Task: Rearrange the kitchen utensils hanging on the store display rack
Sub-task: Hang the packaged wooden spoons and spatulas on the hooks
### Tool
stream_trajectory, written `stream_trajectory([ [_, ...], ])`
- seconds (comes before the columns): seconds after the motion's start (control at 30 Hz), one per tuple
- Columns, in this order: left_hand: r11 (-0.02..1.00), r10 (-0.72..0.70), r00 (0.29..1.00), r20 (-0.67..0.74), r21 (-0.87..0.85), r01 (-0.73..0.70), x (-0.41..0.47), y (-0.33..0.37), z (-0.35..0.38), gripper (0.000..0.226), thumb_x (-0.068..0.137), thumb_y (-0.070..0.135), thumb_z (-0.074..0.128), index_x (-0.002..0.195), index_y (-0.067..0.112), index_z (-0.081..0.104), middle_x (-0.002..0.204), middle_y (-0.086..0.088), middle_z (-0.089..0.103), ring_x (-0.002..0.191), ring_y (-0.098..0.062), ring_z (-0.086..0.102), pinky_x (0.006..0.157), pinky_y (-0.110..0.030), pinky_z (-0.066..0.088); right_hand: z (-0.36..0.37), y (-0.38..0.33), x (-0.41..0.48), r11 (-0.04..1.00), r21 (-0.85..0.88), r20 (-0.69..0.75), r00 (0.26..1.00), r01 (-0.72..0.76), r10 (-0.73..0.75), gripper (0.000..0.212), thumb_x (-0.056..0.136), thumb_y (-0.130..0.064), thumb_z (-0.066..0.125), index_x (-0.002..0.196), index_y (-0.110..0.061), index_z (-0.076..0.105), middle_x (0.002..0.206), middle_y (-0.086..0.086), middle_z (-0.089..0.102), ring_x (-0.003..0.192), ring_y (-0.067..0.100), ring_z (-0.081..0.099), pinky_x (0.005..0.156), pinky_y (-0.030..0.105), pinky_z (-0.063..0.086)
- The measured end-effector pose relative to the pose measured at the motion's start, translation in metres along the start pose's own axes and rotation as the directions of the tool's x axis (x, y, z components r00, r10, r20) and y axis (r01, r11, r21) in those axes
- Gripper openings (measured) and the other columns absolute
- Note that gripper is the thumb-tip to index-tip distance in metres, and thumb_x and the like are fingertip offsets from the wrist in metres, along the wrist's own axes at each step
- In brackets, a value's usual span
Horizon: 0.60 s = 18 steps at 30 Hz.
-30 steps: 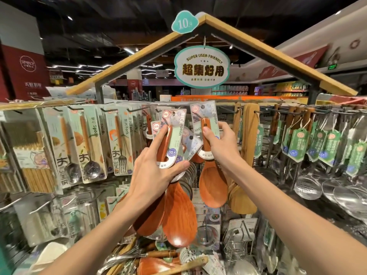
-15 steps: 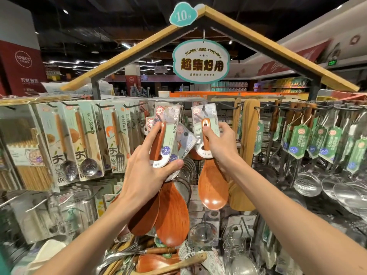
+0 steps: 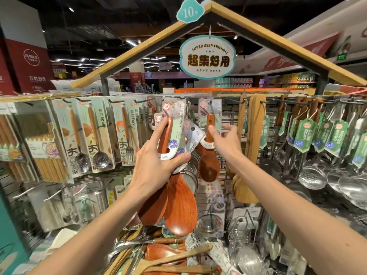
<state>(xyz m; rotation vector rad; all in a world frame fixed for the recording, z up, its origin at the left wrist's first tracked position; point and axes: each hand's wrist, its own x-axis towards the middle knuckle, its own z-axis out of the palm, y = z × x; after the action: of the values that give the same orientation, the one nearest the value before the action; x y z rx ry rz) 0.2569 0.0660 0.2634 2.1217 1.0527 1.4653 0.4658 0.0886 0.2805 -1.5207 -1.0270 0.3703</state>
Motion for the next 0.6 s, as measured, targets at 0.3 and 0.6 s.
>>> stream_trajectory([
  [0.3, 0.885, -0.116, 0.977, 0.180, -0.427, 0.184, -0.025, 0.004, 0.013, 0.097, 0.066, 0.032, 0.091, 0.147, 0.042, 0.038, 0.114, 0.003, 0.074, 0.103, -0.016, 0.072, 0.096, -0.045, 0.055, -0.007, -0.001, -0.121, 0.891, 0.383, 0.444, 0.895, -0.243, 0.053, 0.035, 0.102, -0.036, 0.047, 0.112, -0.008, 0.066, 0.099, 0.000, 0.076, 0.084, 0.006, 0.073, 0.072, 0.023, 0.060],
  [0.6, 0.803, -0.181, 0.959, 0.220, -0.530, 0.273, -0.054, 0.011, 0.032, 0.081, 0.080, 0.031, 0.078, 0.149, 0.037, 0.036, 0.118, 0.005, 0.071, 0.103, -0.008, 0.070, 0.083, -0.022, 0.057, -0.020, -0.002, -0.146, 0.853, 0.468, 0.317, 0.945, -0.230, 0.080, 0.013, 0.098, -0.013, 0.059, 0.104, -0.006, 0.069, 0.098, 0.014, 0.076, 0.070, 0.017, 0.074, 0.058, 0.029, 0.060],
])
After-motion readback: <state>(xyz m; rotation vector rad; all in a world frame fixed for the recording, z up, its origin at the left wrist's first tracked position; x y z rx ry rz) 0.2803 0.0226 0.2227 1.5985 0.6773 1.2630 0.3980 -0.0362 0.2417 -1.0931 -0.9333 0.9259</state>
